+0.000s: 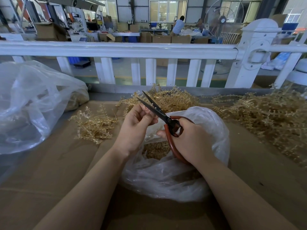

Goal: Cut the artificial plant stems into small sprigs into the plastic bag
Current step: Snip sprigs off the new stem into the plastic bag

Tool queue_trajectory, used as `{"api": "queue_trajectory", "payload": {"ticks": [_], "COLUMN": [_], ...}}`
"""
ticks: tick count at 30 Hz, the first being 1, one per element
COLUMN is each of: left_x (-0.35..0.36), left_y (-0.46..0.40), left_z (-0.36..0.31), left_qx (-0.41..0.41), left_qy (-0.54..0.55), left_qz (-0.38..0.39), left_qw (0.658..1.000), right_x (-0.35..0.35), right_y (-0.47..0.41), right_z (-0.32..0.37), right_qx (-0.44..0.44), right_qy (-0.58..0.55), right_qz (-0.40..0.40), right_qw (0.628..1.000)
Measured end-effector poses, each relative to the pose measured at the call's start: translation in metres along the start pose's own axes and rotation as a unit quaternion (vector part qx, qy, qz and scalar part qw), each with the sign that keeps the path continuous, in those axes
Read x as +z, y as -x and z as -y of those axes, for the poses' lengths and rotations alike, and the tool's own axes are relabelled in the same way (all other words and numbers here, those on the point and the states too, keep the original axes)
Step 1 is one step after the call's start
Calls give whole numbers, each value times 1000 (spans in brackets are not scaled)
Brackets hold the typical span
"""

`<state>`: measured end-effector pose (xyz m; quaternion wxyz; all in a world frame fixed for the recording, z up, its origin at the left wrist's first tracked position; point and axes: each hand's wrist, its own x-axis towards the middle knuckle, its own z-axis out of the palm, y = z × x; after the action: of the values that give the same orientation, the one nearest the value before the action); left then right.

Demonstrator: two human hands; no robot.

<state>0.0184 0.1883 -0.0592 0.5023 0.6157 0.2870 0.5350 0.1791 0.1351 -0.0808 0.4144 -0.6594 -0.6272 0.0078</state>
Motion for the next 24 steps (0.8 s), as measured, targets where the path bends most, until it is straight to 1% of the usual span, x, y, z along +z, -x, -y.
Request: {"api": "queue_trajectory", "payload": {"ticks": [8, 16, 24], "left_x": [1, 2, 3], "left_y": [0, 3, 3], "left_z": [-5, -6, -6], "left_qx": [11, 36, 38], "left_qy": [8, -52, -46], "left_qz": [8, 29, 28], "left_qw": [1000, 998, 998], "right_x": [0, -2, -1], "right_y": [0, -1, -2], "right_z": [3, 2, 1], "right_qx": [-13, -6, -14], "right_qy": [-5, 18, 29], "right_qz": [-9, -15, -26], "right_qw": [1000, 1000, 999]}}
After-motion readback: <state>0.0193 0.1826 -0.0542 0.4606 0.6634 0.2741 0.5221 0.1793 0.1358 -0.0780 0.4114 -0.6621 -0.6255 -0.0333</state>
